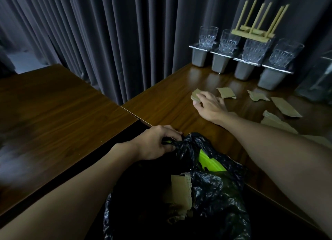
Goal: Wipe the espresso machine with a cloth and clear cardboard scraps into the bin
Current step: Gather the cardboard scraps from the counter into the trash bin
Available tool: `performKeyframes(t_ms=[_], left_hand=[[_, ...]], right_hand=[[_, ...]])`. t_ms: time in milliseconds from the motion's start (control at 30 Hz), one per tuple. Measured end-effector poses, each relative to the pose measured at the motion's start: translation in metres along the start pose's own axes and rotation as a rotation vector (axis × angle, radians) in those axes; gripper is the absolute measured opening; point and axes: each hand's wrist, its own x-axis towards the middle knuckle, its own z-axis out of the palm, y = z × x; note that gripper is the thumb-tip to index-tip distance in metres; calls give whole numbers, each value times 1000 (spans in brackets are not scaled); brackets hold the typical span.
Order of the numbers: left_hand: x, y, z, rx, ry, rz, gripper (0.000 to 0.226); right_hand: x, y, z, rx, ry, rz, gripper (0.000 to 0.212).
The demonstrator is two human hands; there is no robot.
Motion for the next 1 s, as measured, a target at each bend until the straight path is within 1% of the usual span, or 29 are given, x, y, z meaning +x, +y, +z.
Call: performKeyframes(t_ms=[133,267,333,433,467,533,600,633,667,700,800,833,867,900,933,1000], left_hand=[[-2,2,1,-2,10,4,32],[-3,3,1,8,9,4,33],[-4,5,1,17,7,1,34],[-5,7,2,26,6,-13,35],[-5,7,2,27,5,-17,35],[-6,8,3,34,5,-22,36],[-7,8,4,39,11,-22,36],[-7,8,4,38,13,-20,35],[-7,9,4,37,16,-19,36],[-8,9,5,34,19,-18,36],[-9,8,6,33,25,-13,36],[-9,8,6,33,26,-10,36],[-8,8,6,31,29,-6,36],[-8,7,6,31,31,-2,35],[-8,7,5,35,33,2,35],[-7,7,5,44,34,14,33]], right_hand=[[-30,-5,-7,81,25,-69,46],[-60,-4,-11,145,134,-105,28],[-69,-3,-12,176,147,-58,18],[-73,-6,-18,222,89,39,8],[-72,-7,-20,223,71,64,12],[-74,-9,-26,269,52,123,32],[-79,-12,-31,439,50,189,54],[-83,-14,-34,545,63,220,60],[-87,-15,-37,639,83,244,60],[-92,-17,-42,721,110,255,54],[-111,-23,-59,928,192,193,26],[-119,-26,-65,1009,180,158,21],[-127,-28,-71,1091,130,110,19],[-136,-30,-76,1156,43,47,19],[-144,-32,-79,1181,-69,-25,18],[-154,-32,-81,1131,-255,-158,14]])
